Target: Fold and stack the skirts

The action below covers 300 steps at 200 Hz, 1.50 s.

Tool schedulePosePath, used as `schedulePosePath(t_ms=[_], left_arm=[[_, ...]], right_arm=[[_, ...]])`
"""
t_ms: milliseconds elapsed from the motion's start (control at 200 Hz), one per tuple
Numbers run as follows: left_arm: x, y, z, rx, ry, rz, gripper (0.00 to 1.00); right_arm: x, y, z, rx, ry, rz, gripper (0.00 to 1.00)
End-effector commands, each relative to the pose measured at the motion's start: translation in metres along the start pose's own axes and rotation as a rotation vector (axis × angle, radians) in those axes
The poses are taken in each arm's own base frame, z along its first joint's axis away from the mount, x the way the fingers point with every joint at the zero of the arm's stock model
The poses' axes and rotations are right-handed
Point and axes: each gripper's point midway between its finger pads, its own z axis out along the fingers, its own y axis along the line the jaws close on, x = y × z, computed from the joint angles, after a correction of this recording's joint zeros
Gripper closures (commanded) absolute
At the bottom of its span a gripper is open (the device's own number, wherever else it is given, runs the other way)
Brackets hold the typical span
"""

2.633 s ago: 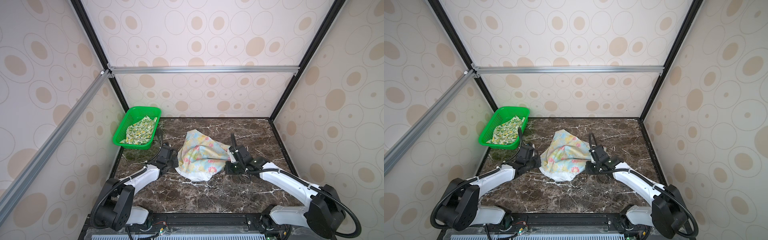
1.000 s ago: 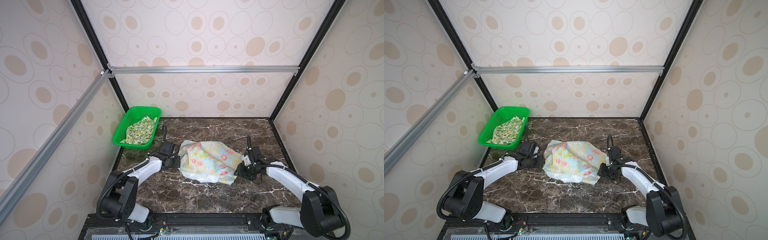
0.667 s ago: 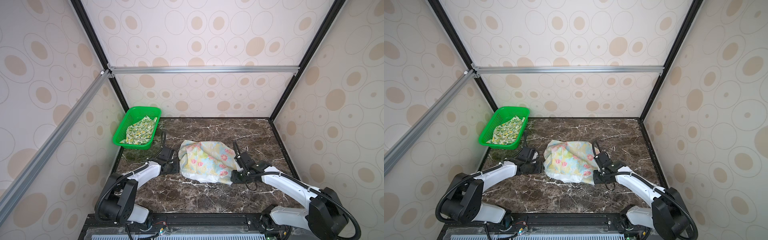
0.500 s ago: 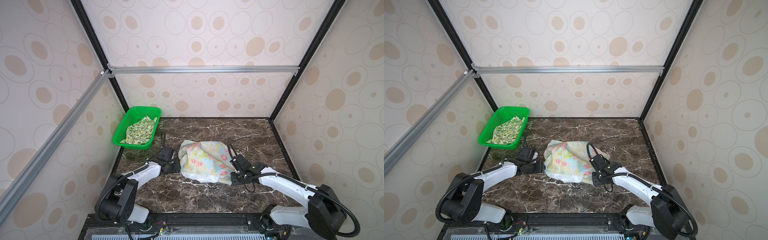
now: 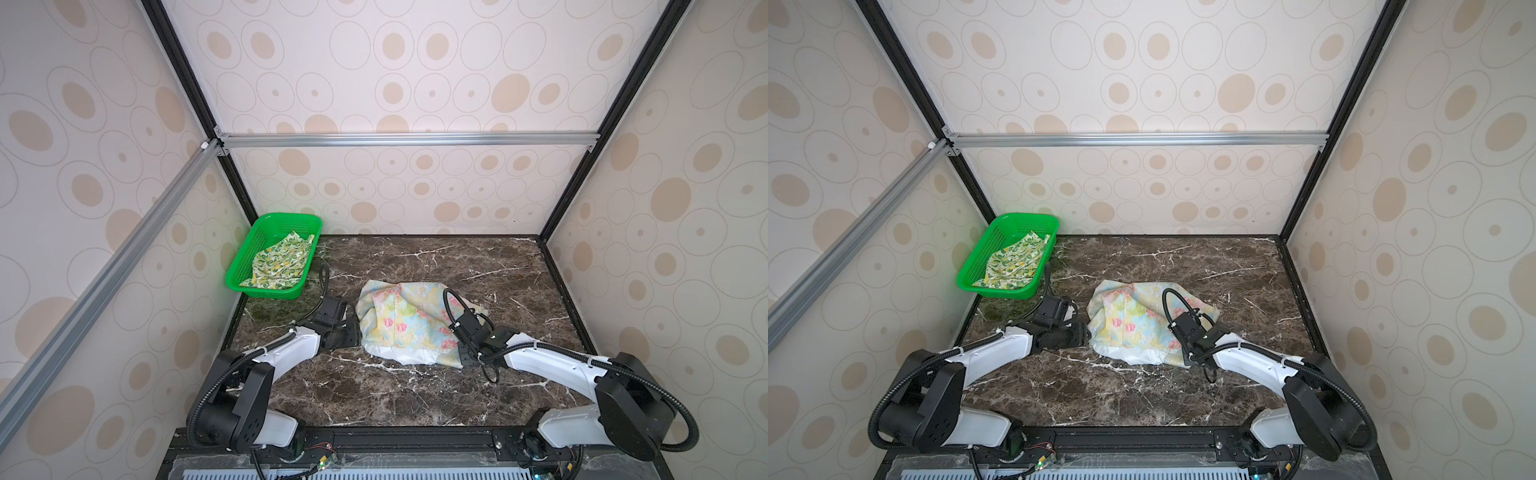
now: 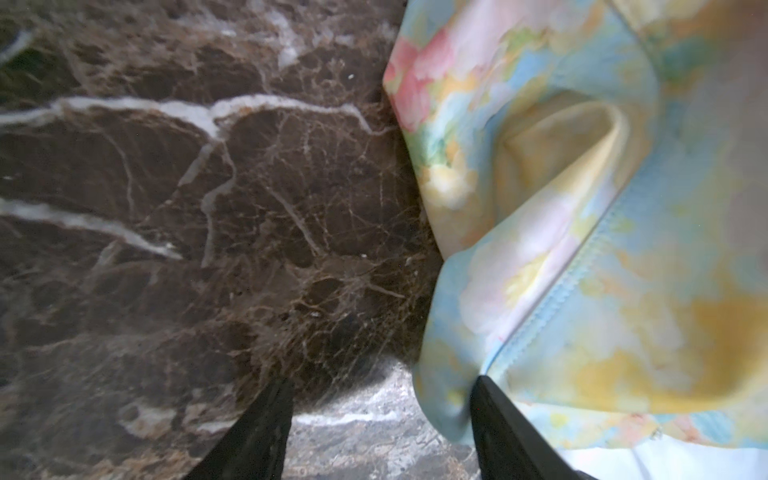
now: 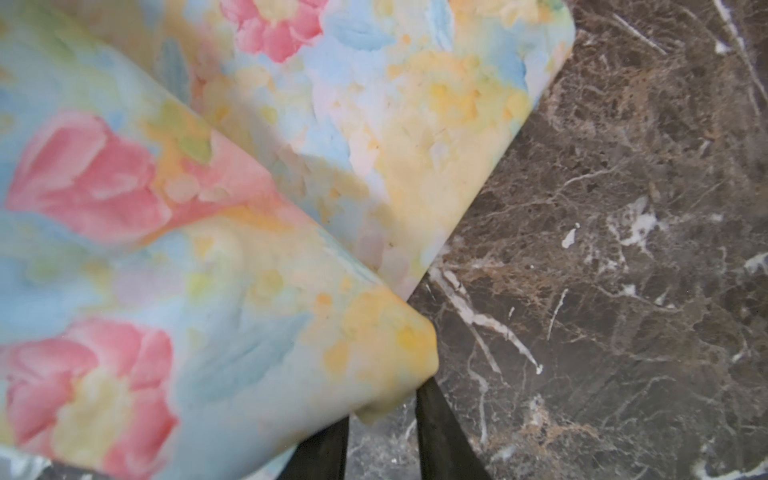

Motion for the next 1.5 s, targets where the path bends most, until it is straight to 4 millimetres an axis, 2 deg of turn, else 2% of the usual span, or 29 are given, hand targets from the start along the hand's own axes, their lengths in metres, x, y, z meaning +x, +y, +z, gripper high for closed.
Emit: schedulePosePath(t_ms=[0,65,250,360,475,610,680,810,1070,1175,1300,1496], left_arm=[[-0.007,0.003,-0.004,-0.009,-0.035,-0.025,0.32],[-0.006,0.004,-0.004,-0.009,-0.036,-0.030,0.32],[-0.006,0.002,-0.001,0.000,-0.038,-0.034,0.32],[-0.007,0.002,-0.002,0.001,-0.040,-0.034,0.32],[-0.007,0.002,-0.002,0.001,-0.040,-0.032,0.32],[-0.007,0.004,-0.003,-0.013,-0.043,-0.031,0.32],[-0.009,0.005,-0.006,-0.023,-0.050,-0.030,0.32],[-0.013,0.006,-0.009,-0.030,-0.070,-0.033,0.32],[-0.012,-0.015,-0.007,0.101,-0.078,-0.021,0.32],[-0.006,-0.019,-0.004,0.134,-0.053,-0.019,0.39],[0.002,-0.022,-0.004,0.171,-0.048,-0.046,0.51],[0.005,-0.026,-0.001,0.222,-0.066,-0.088,0.53]], right_arm=[[-0.010,-0.005,0.001,0.041,-0.067,0.022,0.72],[-0.014,-0.005,0.001,0.038,-0.089,0.020,0.71],[-0.011,0.003,0.009,0.012,-0.083,0.006,0.60],[-0.008,0.002,0.016,0.033,-0.079,0.006,0.60],[-0.011,-0.005,0.019,0.082,-0.091,0.005,0.69],[-0.017,-0.007,0.018,0.108,-0.104,0.004,0.93],[-0.020,-0.005,0.014,0.095,-0.111,0.003,1.00],[-0.024,-0.006,0.002,0.069,-0.134,0.023,1.00],[-0.025,-0.007,-0.011,0.031,-0.138,0.056,1.00],[-0.026,-0.004,-0.012,0.018,-0.133,0.063,1.00],[-0.028,0.000,-0.012,0.007,-0.126,0.060,1.00],[-0.029,0.005,-0.012,-0.015,-0.117,0.063,1.00]])
